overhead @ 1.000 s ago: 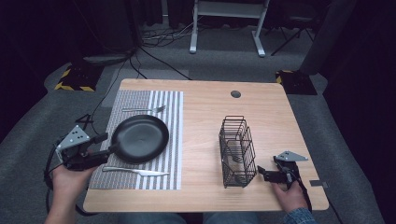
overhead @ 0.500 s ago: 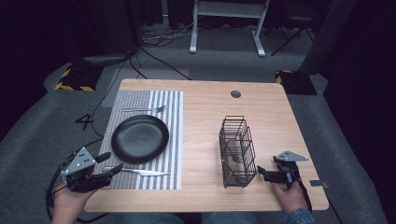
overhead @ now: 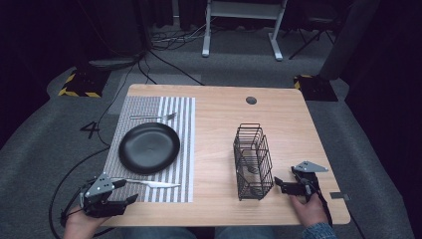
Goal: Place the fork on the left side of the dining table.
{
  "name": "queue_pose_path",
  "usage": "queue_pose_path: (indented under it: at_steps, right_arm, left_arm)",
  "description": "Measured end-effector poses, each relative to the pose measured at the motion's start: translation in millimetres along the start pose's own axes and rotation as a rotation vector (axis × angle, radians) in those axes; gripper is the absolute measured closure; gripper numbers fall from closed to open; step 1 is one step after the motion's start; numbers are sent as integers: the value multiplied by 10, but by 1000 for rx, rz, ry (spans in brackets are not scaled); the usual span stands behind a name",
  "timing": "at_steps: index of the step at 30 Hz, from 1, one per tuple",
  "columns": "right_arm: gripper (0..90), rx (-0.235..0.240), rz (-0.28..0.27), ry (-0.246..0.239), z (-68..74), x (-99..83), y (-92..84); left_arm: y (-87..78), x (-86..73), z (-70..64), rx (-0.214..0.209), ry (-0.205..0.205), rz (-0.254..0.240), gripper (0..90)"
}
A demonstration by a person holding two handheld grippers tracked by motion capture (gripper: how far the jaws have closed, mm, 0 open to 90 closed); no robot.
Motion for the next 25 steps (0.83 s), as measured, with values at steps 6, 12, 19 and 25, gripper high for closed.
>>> queue_pose_path:
  at_steps: [6, 12, 19, 25]
  right_arm:
    - [151, 0, 0, 0, 0, 0, 0]
    - [151, 0, 0, 0, 0, 0, 0]
    - [151, 0, 0, 0, 0, 0, 0]
    - [151, 0, 0, 0, 0, 0, 0]
  left_arm:
    - [77, -219, -79, 1, -13, 58, 308]
    - [112, -369, -117, 36, 6, 63, 299]
    - [101, -491, -142, 45, 38, -23, 268]
    - [86, -555, -138, 36, 44, -89, 263]
Point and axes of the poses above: each handheld gripper's, and its own axes: y roughly forward along the jaws, x roughly out of its top, z roughly to its left, the point moved 4 cm from there along y, roughly forward along the jaws, and after that the axes turned 15 degrees about -z, right-handed, at the moved point
